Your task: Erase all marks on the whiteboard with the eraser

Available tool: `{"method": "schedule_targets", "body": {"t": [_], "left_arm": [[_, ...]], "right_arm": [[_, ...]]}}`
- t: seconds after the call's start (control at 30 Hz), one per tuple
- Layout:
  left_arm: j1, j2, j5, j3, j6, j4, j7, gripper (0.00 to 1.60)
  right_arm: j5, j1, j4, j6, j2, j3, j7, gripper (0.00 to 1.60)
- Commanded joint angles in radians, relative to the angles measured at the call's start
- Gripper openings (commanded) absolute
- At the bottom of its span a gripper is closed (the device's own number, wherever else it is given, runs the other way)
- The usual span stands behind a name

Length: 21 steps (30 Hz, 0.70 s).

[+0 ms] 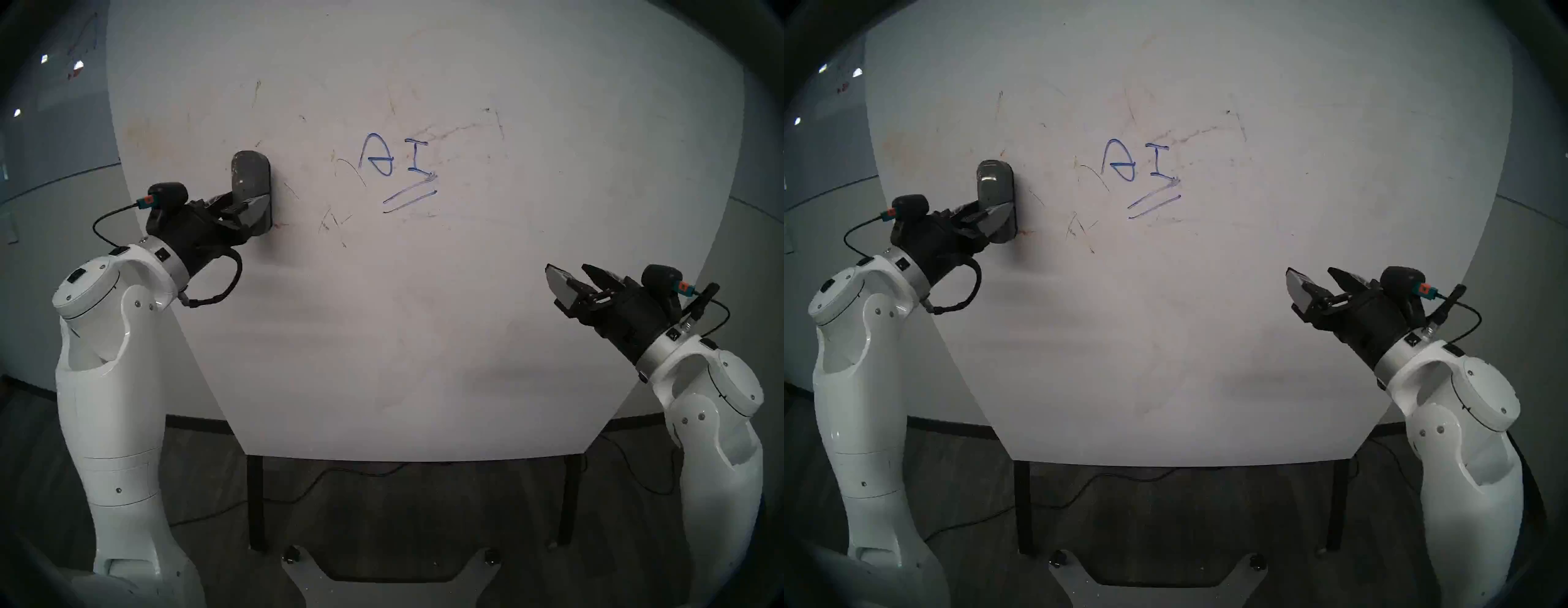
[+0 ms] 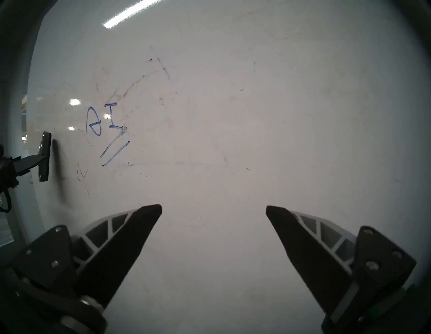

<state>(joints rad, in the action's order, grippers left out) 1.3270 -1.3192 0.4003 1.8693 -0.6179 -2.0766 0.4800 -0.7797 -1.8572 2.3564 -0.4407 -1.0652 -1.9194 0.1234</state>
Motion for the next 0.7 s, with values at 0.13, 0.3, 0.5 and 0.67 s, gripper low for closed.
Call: {"method": "schedule_targets", "body": {"t": [0.13,0.3,0.5,0.67], "left_arm": [[-0.13,-0.013,-0.048,-0.144,0.023,0.009,-0.029,0.0],[-0.183,-0.025,-0.071,-0.194,0.027,0.038,-0.053,0.0],[-0.237,-0.008,-0.111,-0.241,0.044,0.074,-0.065,0.0],[-0.279,0.012,-0.138,-0.273,0.057,0.103,-0.061,0.0]], "right_arm": [[0.001,0.008,0.014,0.002,0.002,-0.001,0.0,1.6],[0.001,0.008,0.014,0.002,0.002,-0.001,0.0,1.6],[0.001,0.008,0.014,0.001,0.002,-0.001,0.0,1.6],[0.001,0.008,0.014,0.001,0.001,-0.001,0.001,1.6]]}}
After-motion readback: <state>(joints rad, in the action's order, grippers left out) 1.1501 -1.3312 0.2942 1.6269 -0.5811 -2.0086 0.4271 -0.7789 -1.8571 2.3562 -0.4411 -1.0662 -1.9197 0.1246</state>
